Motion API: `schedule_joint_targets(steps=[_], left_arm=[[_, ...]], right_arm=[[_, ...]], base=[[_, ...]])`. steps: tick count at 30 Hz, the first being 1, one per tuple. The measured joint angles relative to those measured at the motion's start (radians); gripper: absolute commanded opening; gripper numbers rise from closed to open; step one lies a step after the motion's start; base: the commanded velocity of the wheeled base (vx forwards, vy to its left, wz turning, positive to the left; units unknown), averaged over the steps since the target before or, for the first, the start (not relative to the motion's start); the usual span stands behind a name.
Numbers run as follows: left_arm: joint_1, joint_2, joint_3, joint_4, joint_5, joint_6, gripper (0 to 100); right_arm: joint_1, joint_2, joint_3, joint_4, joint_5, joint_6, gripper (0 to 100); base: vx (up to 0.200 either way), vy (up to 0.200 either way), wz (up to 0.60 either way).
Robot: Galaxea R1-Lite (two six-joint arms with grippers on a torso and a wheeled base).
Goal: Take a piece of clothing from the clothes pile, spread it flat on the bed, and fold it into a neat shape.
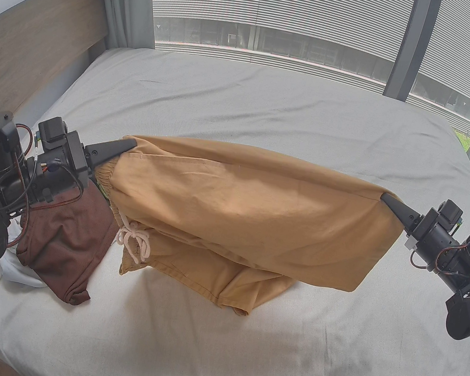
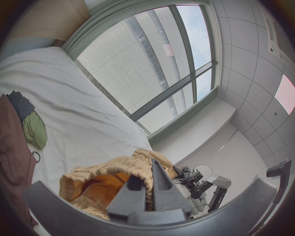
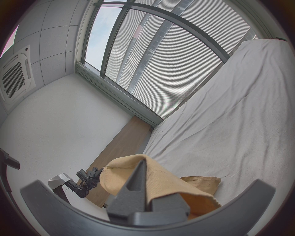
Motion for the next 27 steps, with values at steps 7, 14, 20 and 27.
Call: schedule_joint_targets(steps=[7,14,20,27], left_arm=[[0.037,-0.022,-0.013,0.018,0.001,0.0,0],[0.056,-0.013,-0.024,0.021,0.002,0.006,0],[0.046,0.014,-0.013,-0.012,0.0,0.051,0],[0.037,0.049,-0.008,-0.043,-0.002,0.062,0]], right_arm=[[-0.018,-0.001,-0.009,0.0,0.0,0.0,0],[-0.025,0.0,-0.014,0.0,0.0,0.0,0],[-0.024,0.003,-0.012,0.0,-0.001,0.0,0],[-0.023,0.005,-0.011,0.0,-0.001,0.0,0]], base=[[0.0,0.0,0.0],[0.0,0.0,0.0],[0.0,0.0,0.0],[0.0,0.0,0.0]])
